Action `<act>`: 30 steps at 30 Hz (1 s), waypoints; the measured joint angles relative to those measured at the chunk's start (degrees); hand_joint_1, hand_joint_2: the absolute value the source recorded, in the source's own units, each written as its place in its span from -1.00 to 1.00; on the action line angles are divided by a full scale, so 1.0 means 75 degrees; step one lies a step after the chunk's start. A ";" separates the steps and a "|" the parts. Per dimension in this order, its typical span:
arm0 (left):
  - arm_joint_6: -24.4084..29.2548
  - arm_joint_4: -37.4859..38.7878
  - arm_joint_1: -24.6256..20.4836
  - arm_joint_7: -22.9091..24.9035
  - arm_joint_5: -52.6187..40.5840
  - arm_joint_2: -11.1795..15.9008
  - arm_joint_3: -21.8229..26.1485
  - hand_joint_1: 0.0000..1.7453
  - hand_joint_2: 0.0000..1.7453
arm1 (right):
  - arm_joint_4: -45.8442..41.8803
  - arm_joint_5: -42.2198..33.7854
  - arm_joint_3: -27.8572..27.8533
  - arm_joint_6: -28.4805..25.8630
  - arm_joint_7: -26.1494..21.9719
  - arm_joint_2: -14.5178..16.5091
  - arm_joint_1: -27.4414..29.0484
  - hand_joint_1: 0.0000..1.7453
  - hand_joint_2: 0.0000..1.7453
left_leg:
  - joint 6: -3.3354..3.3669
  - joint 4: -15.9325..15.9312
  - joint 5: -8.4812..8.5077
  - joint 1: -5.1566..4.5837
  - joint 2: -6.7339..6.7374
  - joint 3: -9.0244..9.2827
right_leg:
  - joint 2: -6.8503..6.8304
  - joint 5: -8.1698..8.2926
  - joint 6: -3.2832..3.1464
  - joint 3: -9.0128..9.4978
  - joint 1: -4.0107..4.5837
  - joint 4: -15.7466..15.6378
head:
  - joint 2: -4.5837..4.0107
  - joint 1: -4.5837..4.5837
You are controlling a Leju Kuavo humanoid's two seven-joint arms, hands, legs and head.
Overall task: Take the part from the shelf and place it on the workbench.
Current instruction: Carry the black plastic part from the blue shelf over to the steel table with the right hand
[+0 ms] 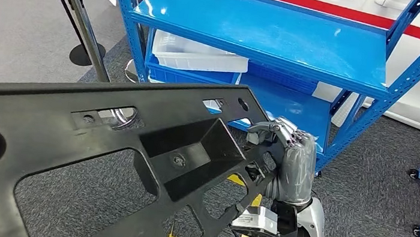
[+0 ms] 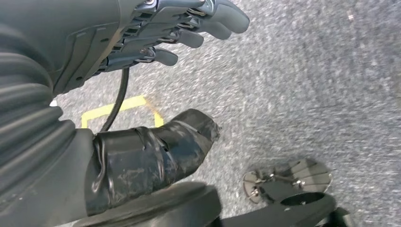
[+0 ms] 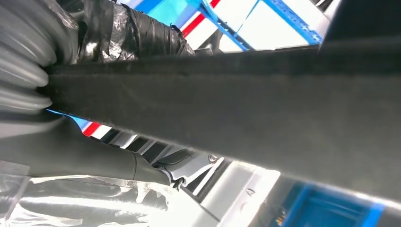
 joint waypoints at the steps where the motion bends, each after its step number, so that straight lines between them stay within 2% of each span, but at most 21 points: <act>1: 0.0000 0.0001 -0.0001 0.0000 0.0000 0.0007 -0.0009 -1.00 1.00 | -0.0001 0.0000 0.0000 -0.0001 0.0000 0.0000 -0.0006 1.00 1.00 | -0.0043 0.0203 -0.0131 -0.0008 0.0174 -0.0105 | -0.0104 0.0020 -0.0036 0.0012 -0.0019 -0.0036 | 0.0000 -0.0028; 3: -0.0002 0.0002 -0.0024 -0.0004 0.0001 0.0012 -0.0015 -1.00 1.00 | -0.0001 -0.0004 0.0000 -0.0002 0.0001 0.0000 -0.0003 1.00 1.00 | -0.0129 0.1030 -0.0570 0.0002 0.0544 -0.0498 | -0.0322 0.0032 -0.0068 0.0019 -0.0016 -0.0062 | 0.0000 -0.0079; 4: -0.0009 0.0002 -0.0034 -0.0010 0.0002 0.0012 -0.0017 -1.00 1.00 | 0.0000 -0.0008 0.0000 -0.0002 0.0000 -0.0001 0.0001 1.00 1.00 | -0.0166 0.1522 -0.0770 0.0023 0.0616 -0.0732 | -0.0433 0.0029 -0.0072 0.0016 -0.0012 -0.0062 | 0.0000 -0.0080; 5: -0.0015 0.0002 -0.0032 -0.0016 0.0006 0.0012 -0.0018 -1.00 1.00 | 0.0001 -0.0017 0.0000 -0.0002 -0.0002 -0.0001 0.0006 1.00 1.00 | -0.0194 0.1865 -0.0862 0.0043 0.0651 -0.0891 | -0.0541 0.0026 -0.0072 0.0014 -0.0011 -0.0061 | 0.0000 -0.0079; 6: -0.0020 0.0002 -0.0025 -0.0021 0.0009 0.0012 -0.0019 -1.00 1.00 | 0.0001 -0.0030 0.0000 -0.0002 -0.0006 -0.0001 0.0009 1.00 1.00 | -0.0213 0.1951 -0.0819 0.0060 0.0675 -0.0923 | -0.0642 0.0022 -0.0070 0.0014 -0.0012 -0.0061 | 0.0000 -0.0082; 7: -0.0024 0.0002 -0.0018 -0.0023 0.0012 0.0013 -0.0020 -1.00 1.00 | 0.0001 -0.0043 0.0000 -0.0002 -0.0011 -0.0001 0.0009 1.00 1.00 | -0.0218 0.1732 -0.0642 0.0071 0.0708 -0.0801 | -0.0731 0.0017 -0.0064 0.0019 -0.0014 -0.0060 | 0.0000 -0.0082; 8: -0.0023 0.0002 -0.0015 -0.0023 0.0014 0.0015 -0.0020 -1.00 1.00 | 0.0001 -0.0056 0.0000 -0.0002 -0.0017 -0.0001 0.0008 1.00 1.00 | -0.0206 0.1258 -0.0382 0.0073 0.0790 -0.0545 | -0.0810 0.0010 -0.0053 0.0032 -0.0014 -0.0060 | 0.0000 -0.0083; 10: -0.0019 0.0002 -0.0032 -0.0023 0.0008 0.0017 -0.0020 -1.00 1.00 | 0.0001 -0.0075 0.0000 -0.0002 -0.0028 -0.0001 0.0006 1.00 1.00 | -0.0137 0.0240 -0.0035 0.0016 0.1116 -0.0012 | -0.0949 -0.0012 -0.0007 0.0062 0.0008 -0.0061 | 0.0000 -0.0080; 12: -0.0017 0.0002 -0.0052 -0.0023 0.0001 0.0021 -0.0023 -1.00 1.00 | 0.0001 -0.0092 0.0000 -0.0002 -0.0040 -0.0003 0.0005 1.00 1.00 | -0.0038 -0.0169 0.0023 -0.0062 0.1260 0.0174 | -0.1085 -0.0023 0.0065 0.0090 0.0041 -0.0078 | 0.0000 -0.0074; 14: -0.0016 0.0002 -0.0041 -0.0019 0.0001 0.0025 -0.0025 -1.00 1.00 | 0.0001 -0.0122 0.0000 -0.0001 -0.0052 -0.0004 0.0004 1.00 1.00 | 0.0059 -0.0212 0.0060 -0.0077 0.1087 0.0163 | -0.1215 -0.0022 0.0155 0.0142 0.0054 -0.0128 | 0.0000 -0.0073; 16: -0.0023 0.0001 -0.0014 -0.0016 0.0007 0.0025 -0.0027 -1.00 1.00 | 0.0001 -0.0162 0.0000 0.0004 -0.0067 -0.0004 0.0001 1.00 1.00 | 0.0147 -0.0313 0.0125 -0.0040 0.0933 0.0208 | -0.1051 -0.0136 0.0226 0.0141 0.0031 -0.0048 | 0.0000 -0.0060; 17: -0.0032 0.0001 -0.0012 -0.0017 0.0013 0.0024 -0.0028 -1.00 1.00 | 0.0001 -0.0181 0.0000 0.0011 -0.0079 -0.0004 0.0000 1.00 1.00 | 0.0189 -0.0359 0.0157 -0.0018 0.0856 0.0233 | -0.0866 -0.0312 0.0240 0.0035 0.0020 0.0207 | 0.0000 -0.0042; 19: -0.0067 0.0002 -0.0023 -0.0023 0.0022 0.0023 -0.0028 -1.00 1.00 | 0.0001 -0.0219 0.0000 0.0050 -0.0106 -0.0005 -0.0002 1.00 1.00 | 0.0230 -0.0378 0.0180 -0.0018 0.0688 0.0238 | -0.0545 -0.0753 0.0227 -0.0381 0.0029 0.1087 | 0.0000 -0.0009; 20: -0.0087 0.0002 -0.0030 -0.0025 0.0023 0.0023 -0.0029 -1.00 1.00 | 0.0002 -0.0240 0.0000 0.0083 -0.0119 -0.0007 -0.0001 1.00 1.00 | 0.0242 -0.0373 0.0183 -0.0026 0.0595 0.0235 | -0.0485 -0.0909 0.0217 -0.0602 0.0044 0.1537 | 0.0000 0.0007; 21: -0.0103 0.0002 -0.0032 -0.0026 0.0023 0.0023 -0.0031 -1.00 1.00 | 0.0003 -0.0261 0.0000 0.0115 -0.0135 -0.0008 0.0000 1.00 1.00 | 0.0246 -0.0362 0.0182 -0.0034 0.0493 0.0235 | -0.0459 -0.0910 0.0208 -0.0724 0.0054 0.1757 | 0.0000 0.0007; 22: -0.0113 0.0002 -0.0031 -0.0026 0.0023 0.0023 -0.0032 -1.00 1.00 | 0.0004 -0.0277 0.0000 0.0138 -0.0154 -0.0009 0.0001 1.00 1.00 | 0.0246 -0.0343 0.0178 -0.0038 0.0384 0.0235 | -0.0433 -0.0769 0.0198 -0.0722 0.0058 0.1707 | 0.0000 0.0006; 23: -0.0117 0.0002 -0.0030 -0.0025 0.0023 0.0023 -0.0033 -1.00 1.00 | 0.0004 -0.0290 0.0000 0.0148 -0.0173 -0.0009 0.0001 1.00 1.00 | 0.0238 -0.0314 0.0170 -0.0039 0.0274 0.0235 | -0.0373 -0.0516 0.0185 -0.0599 0.0051 0.1399 | 0.0000 0.0007; 25: -0.0117 0.0002 -0.0034 -0.0023 0.0023 0.0023 -0.0034 -1.00 1.00 | 0.0003 -0.0310 0.0000 0.0143 -0.0203 -0.0009 0.0002 1.00 1.00 | 0.0193 -0.0207 0.0129 -0.0041 0.0070 0.0196 | -0.0040 -0.0084 0.0162 -0.0221 0.0008 0.0501 | 0.0000 0.0005; 27: -0.0116 0.0002 -0.0039 -0.0017 0.0023 0.0024 -0.0034 -1.00 1.00 | 0.0003 -0.0329 0.0000 0.0136 -0.0221 -0.0010 0.0005 1.00 1.00 | 0.0119 -0.0123 0.0112 -0.0029 -0.0097 0.0100 | 0.0202 -0.0007 0.0149 -0.0027 -0.0008 0.0062 | 0.0000 0.0001; 29: -0.0114 0.0003 -0.0021 -0.0005 0.0023 0.0034 -0.0034 -1.00 1.00 | 0.0004 -0.0352 0.0000 0.0135 -0.0239 -0.0011 0.0009 1.00 1.00 | 0.0033 -0.0123 0.0142 -0.0001 -0.0227 0.0020 | 0.0090 -0.0016 0.0097 0.0000 0.0009 0.0022 | 0.0000 0.0006; 30: -0.0113 0.0003 -0.0006 -0.0001 0.0023 0.0037 -0.0035 -1.00 1.00 | 0.0004 -0.0371 0.0000 0.0135 -0.0247 -0.0011 0.0008 1.00 1.00 | -0.0011 -0.0093 0.0126 -0.0009 -0.0158 -0.0012 | 0.0001 0.0003 0.0055 0.0016 0.0006 -0.0011 | 0.0000 0.0000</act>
